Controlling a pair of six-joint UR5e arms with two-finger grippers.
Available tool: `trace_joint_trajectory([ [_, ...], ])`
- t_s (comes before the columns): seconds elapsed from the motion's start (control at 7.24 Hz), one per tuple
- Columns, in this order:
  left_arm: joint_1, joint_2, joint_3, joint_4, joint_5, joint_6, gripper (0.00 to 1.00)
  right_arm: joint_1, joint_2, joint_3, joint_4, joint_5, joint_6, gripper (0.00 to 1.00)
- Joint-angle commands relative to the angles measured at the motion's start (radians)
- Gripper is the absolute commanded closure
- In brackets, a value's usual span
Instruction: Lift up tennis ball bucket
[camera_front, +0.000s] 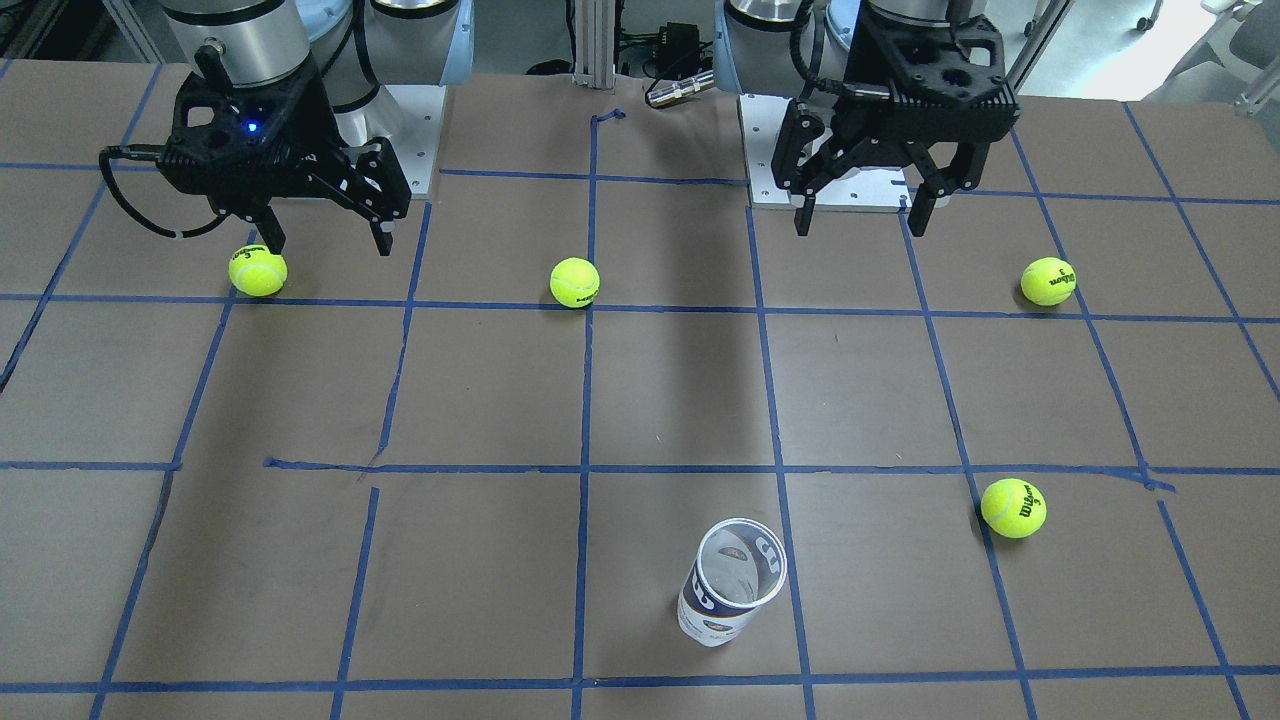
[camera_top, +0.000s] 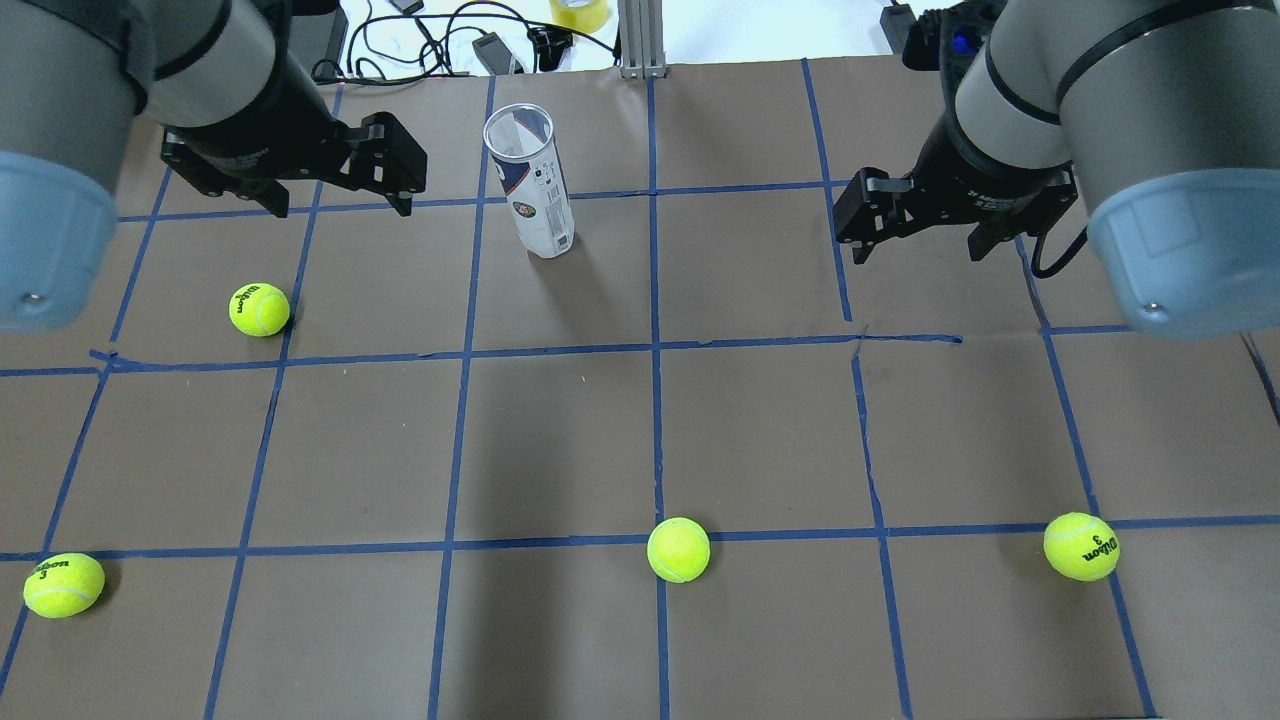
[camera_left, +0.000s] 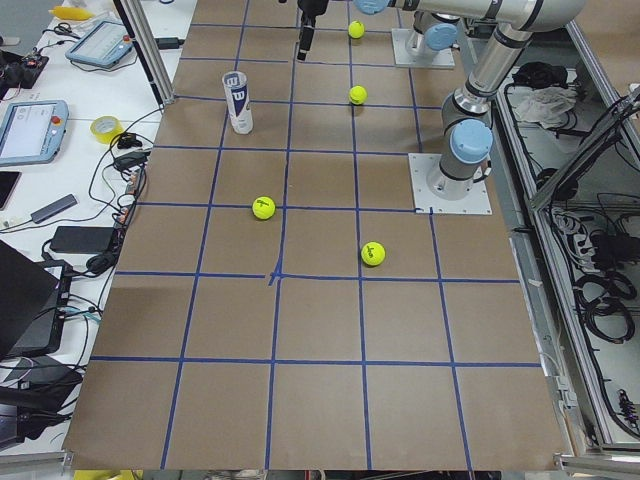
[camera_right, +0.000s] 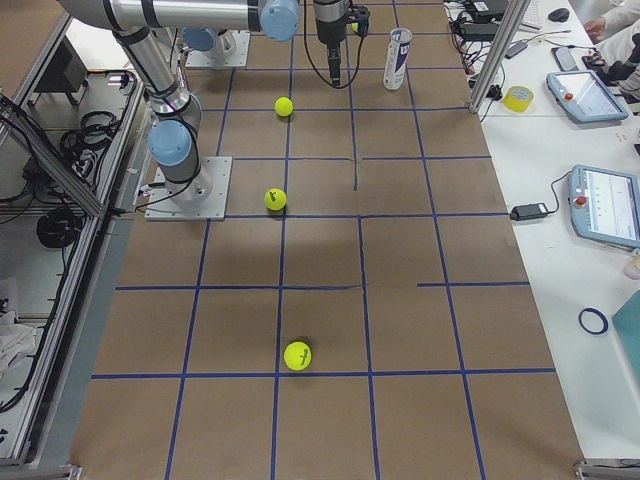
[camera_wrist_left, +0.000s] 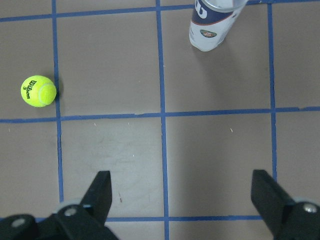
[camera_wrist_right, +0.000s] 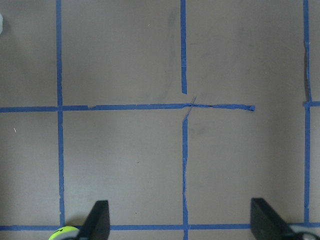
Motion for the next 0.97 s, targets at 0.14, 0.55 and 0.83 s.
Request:
trace_joint_trajectory([
  [0.14,0.022,0.002,0.058,-0.120,-0.002,0.003,0.00,0.001,-0.002,-0.008,-0.001,-0.003,0.001,0.00],
  [0.55,0.021,0.002,0.055,-0.120,-0.013,0.005,0.00,-0.001,0.001,-0.002,-0.001,-0.006,-0.006,0.00],
  [0.83,0.021,0.004,0.047,-0.120,-0.016,0.008,0.00,-0.001,0.001,0.001,-0.001,-0.004,-0.006,0.00],
])
